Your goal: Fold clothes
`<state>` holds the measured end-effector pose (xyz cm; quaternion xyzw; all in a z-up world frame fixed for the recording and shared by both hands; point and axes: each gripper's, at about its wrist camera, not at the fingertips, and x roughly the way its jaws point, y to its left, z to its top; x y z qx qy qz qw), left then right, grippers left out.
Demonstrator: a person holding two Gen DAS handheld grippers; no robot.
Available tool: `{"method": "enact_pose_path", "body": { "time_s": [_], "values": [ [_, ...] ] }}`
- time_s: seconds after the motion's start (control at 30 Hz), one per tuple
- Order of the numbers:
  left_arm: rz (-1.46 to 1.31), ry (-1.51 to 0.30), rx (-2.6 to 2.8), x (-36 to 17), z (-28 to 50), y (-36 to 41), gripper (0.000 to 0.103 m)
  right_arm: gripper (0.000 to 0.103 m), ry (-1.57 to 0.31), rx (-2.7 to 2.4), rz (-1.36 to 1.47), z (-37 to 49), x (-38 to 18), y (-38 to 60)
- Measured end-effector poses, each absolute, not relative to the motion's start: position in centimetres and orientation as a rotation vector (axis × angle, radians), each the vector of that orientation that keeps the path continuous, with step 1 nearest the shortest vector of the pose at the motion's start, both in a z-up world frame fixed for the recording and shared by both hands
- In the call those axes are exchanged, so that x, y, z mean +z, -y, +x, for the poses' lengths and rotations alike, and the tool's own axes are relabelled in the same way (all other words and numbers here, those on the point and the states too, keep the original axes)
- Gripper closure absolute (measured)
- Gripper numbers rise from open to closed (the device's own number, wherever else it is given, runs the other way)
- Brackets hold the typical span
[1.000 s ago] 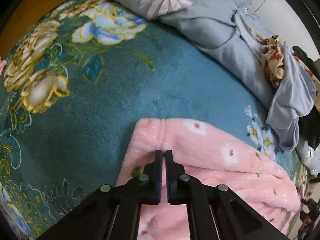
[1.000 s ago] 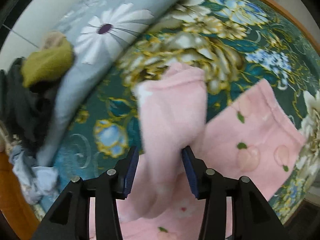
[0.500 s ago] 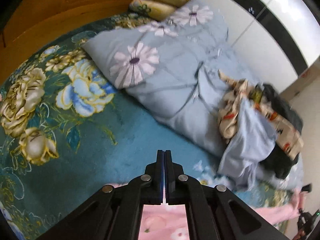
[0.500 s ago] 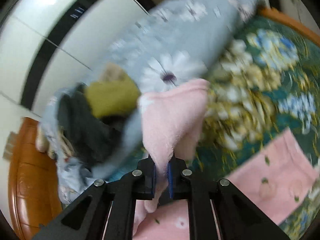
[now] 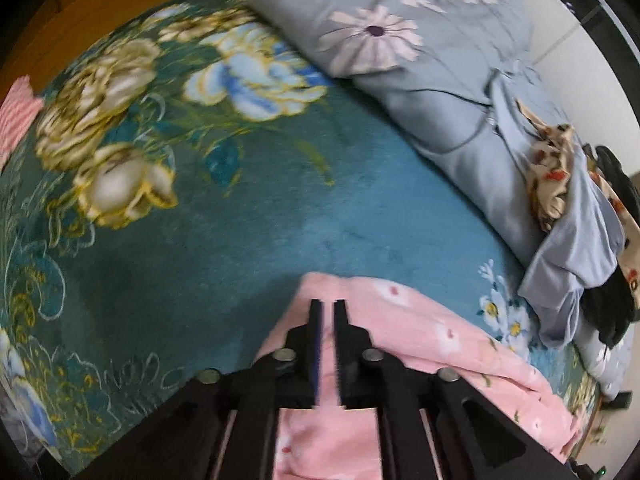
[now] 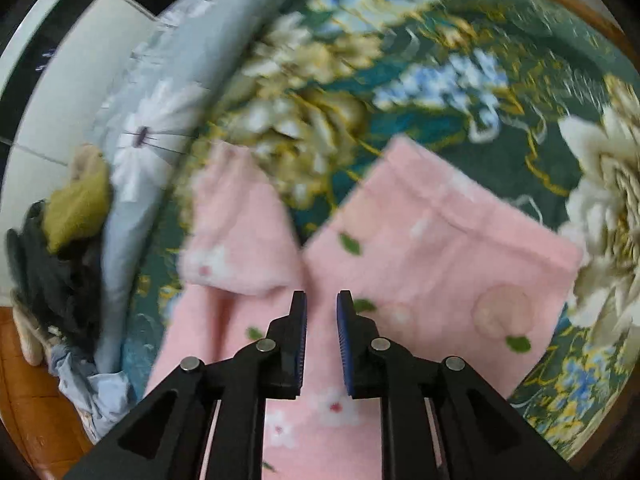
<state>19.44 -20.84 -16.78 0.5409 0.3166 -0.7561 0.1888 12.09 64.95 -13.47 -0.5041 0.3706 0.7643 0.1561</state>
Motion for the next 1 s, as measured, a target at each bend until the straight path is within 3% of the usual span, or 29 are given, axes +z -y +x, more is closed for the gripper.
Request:
{"method": "enact_pose_path", "body": {
  "time_s": [0.07, 0.17, 0.4, 0.47, 0.5, 0.53, 0.57, 0.6, 0.63, 0.9, 1.0],
  "values": [
    [1.515, -0.922, -2.107, -17.3, 19.9, 21.1, 0.062, 0.085, -1.087, 2.283, -1.477, 10.9, -13.0, -62.8],
    [1.528, -0.979, -2.094, -18.4, 20.3, 21.1, 0.041, 0.055, -1.085, 2.366, -1.587, 8.3, -13.6, -59.5],
    [1.576, -1.011, -2.083, -20.7, 19.8, 20.6, 0.039, 0.054, -1.133, 2.178, -1.54, 5.5, -16.5, -60.2],
    [1.566, -0.989, -2.082, -20.9, 19.4, 20.4, 0.041, 0.059, -1.17, 2.158, -1.527, 5.1, -16.8, -60.6],
    [1.562, -0.974, -2.083, -21.0, 19.2, 20.2, 0.041, 0.082, -1.189, 2.147, -1.52, 5.0, -17.0, -60.8],
    [1.565, -0.95, -2.087, -21.0, 19.0, 20.1, 0.058, 0.095, -1.186, 2.141, -1.528, 4.7, -16.7, -60.7],
    [1.582, -0.93, -2.089, -21.0, 18.8, 19.9, 0.074, 0.097, -1.18, 2.136, -1.539, 4.4, -16.5, -60.5],
    [1.598, -0.916, -2.095, -21.0, 18.6, 19.6, 0.075, 0.097, -1.178, 2.145, -1.543, 4.2, -16.0, -60.2],
    [1.598, -0.902, -2.114, -20.6, 18.4, 19.4, 0.083, 0.097, -1.188, 2.175, -1.545, 4.0, -15.1, -60.0],
    [1.367, -0.982, -2.327, -13.7, 16.1, 20.5, 0.085, 0.098, -1.386, 2.316, -1.353, -0.2, -8.1, -61.1],
    [1.379, -0.916, -2.357, -12.6, 14.6, 19.9, 0.085, 0.098, -1.323, 2.359, -1.365, -2.4, -6.7, -60.1]
  ]
}}
